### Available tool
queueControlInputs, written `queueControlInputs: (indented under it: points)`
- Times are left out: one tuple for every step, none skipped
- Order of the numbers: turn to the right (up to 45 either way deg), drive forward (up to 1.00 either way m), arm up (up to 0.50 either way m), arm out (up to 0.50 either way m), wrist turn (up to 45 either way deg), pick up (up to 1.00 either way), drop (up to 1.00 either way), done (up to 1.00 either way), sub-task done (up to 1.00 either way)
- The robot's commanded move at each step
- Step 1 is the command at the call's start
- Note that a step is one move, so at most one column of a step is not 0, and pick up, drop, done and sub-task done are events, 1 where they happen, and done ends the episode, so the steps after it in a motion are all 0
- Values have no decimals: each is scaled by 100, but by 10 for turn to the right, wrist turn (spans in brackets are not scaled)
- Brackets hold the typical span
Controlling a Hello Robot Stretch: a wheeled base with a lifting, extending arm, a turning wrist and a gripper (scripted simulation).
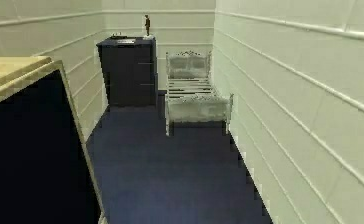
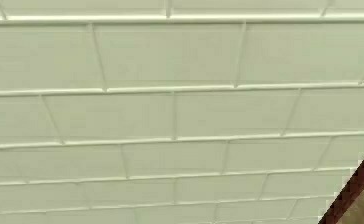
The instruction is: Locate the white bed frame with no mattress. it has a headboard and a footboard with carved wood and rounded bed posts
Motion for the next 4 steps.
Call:
queueControlInputs:
  points:
    - [0, 90, 0, 0, 0, 0, 0, 0, 0]
    - [-360, 0, 0, 0, 0, 0, 0, 0, 0]
    - [0, 50, 0, 0, 0, 0, 0, 0, 0]
    - [450, 0, 0, 0, 0, 0, 0, 0, 0]
